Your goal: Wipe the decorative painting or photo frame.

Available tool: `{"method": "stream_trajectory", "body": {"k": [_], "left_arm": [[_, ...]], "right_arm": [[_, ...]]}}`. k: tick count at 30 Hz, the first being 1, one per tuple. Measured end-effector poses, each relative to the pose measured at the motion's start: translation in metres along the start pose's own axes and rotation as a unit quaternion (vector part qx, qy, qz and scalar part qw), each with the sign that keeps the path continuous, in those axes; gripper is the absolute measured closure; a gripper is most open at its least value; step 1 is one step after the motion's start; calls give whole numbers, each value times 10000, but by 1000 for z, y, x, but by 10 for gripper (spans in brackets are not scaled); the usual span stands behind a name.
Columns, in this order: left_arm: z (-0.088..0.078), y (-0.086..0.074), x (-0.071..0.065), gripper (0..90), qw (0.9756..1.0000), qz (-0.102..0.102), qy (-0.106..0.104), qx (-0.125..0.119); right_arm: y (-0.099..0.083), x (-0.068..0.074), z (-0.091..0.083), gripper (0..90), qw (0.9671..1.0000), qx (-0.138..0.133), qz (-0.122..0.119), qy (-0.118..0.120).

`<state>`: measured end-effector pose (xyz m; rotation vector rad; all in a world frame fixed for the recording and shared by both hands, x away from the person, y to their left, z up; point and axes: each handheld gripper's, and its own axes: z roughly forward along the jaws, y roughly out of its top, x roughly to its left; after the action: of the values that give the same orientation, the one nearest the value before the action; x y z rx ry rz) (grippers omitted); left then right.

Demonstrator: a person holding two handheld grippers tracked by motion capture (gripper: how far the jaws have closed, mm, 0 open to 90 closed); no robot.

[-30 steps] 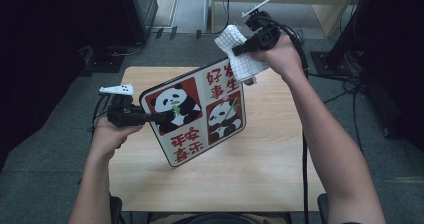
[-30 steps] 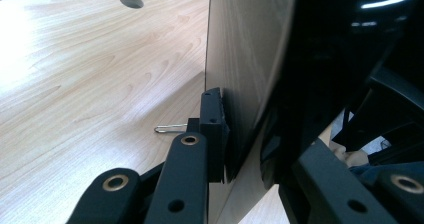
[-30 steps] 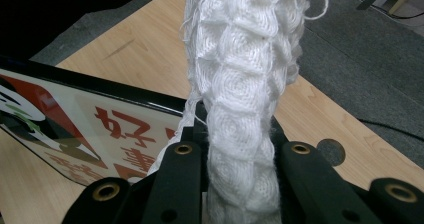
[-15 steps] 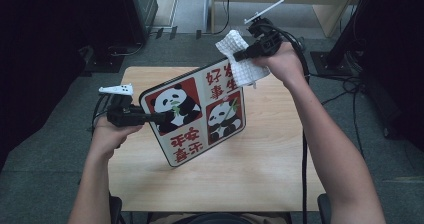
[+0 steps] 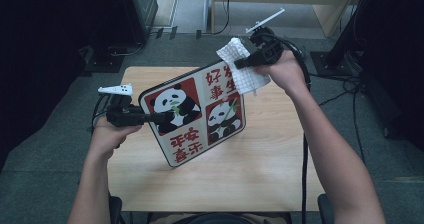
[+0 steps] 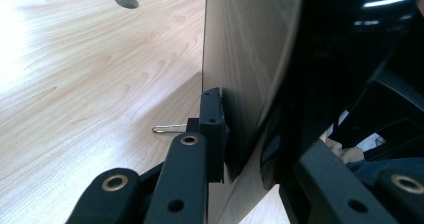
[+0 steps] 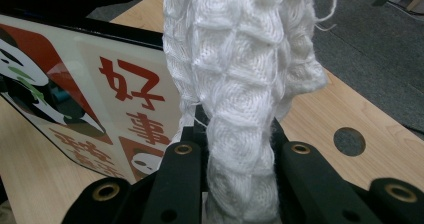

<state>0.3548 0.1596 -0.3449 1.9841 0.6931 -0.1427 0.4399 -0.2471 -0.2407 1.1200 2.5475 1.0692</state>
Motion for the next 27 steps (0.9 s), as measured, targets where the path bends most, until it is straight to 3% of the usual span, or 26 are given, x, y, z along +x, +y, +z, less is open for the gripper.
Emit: {"method": "stream_trajectory", "body": {"k": [6,27], "left_arm": [[0,0,0,784,10000,4,8,-4],[-1,0,0,785,10000,15,9,16]], "right_arm": [[-5,2,3,782,10000,-24,-69,14],[-33,-1,16,780,9999,-20,21,130]]}}
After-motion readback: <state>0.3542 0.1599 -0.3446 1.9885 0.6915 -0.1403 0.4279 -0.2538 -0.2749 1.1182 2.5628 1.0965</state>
